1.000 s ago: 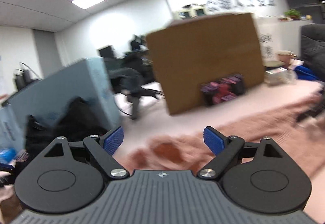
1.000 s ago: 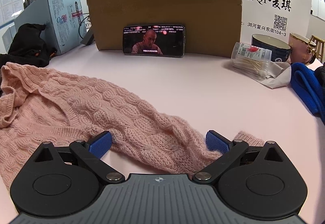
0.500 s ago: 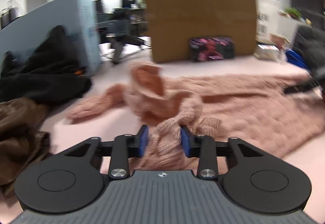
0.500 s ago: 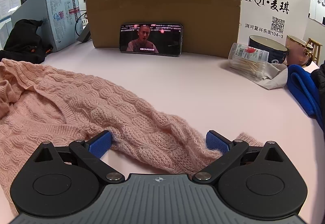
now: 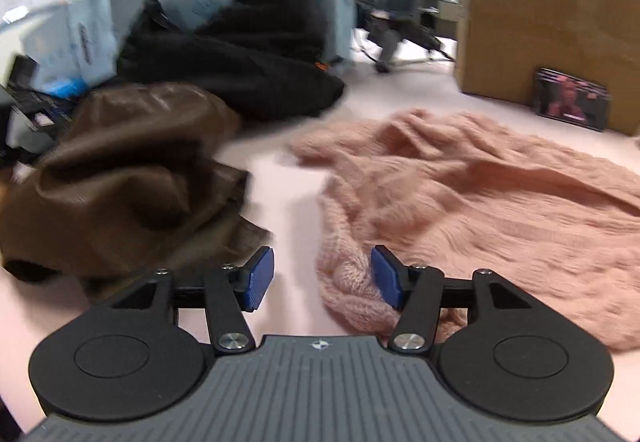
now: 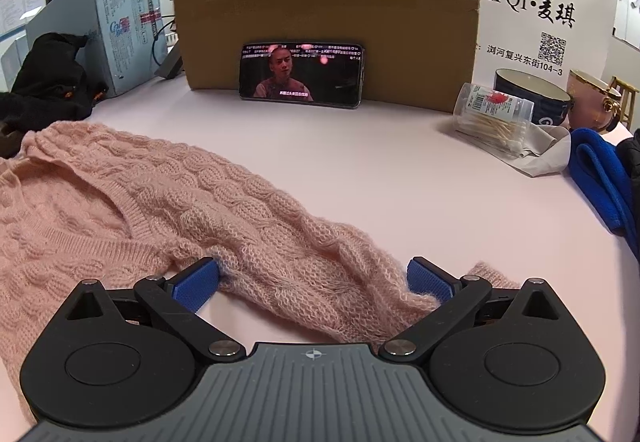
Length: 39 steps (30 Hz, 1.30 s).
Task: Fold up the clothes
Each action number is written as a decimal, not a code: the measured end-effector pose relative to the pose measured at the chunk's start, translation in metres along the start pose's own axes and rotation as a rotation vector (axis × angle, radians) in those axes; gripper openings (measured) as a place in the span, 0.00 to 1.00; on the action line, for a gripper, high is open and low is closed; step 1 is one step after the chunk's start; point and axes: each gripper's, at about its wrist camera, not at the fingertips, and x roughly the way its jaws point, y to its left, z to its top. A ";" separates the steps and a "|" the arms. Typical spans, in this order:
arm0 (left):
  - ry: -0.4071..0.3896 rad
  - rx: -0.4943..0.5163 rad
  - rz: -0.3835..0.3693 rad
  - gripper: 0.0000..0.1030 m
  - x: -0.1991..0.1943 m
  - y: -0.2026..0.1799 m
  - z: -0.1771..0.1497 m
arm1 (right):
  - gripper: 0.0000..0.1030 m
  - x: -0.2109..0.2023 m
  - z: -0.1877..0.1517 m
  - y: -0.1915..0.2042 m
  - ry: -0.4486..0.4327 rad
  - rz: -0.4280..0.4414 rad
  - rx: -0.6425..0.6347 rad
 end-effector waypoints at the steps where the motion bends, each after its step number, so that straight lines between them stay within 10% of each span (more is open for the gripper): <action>1: 0.010 0.011 -0.010 0.49 -0.005 -0.002 -0.003 | 0.98 -0.001 -0.001 -0.001 0.004 0.005 -0.013; 5: 0.051 0.069 -0.055 0.51 -0.031 -0.006 -0.009 | 0.98 -0.005 -0.003 -0.006 0.012 0.024 -0.045; 12: -0.206 0.024 -0.005 0.71 -0.071 -0.006 0.036 | 0.99 -0.007 -0.005 -0.009 0.005 0.027 -0.049; 19: -0.143 -0.053 -0.163 0.71 0.015 -0.012 0.115 | 0.99 -0.009 -0.006 -0.008 -0.003 0.027 -0.046; 25: 0.161 0.037 -0.146 0.56 0.128 -0.047 0.132 | 0.99 -0.010 -0.007 -0.012 -0.009 0.038 -0.028; 31: 0.080 0.142 -0.159 0.20 0.150 -0.071 0.144 | 0.99 -0.011 -0.007 -0.013 -0.011 0.045 -0.019; 39: -0.066 0.163 -0.137 0.17 0.179 -0.078 0.180 | 0.99 -0.012 -0.008 -0.011 -0.013 0.046 -0.016</action>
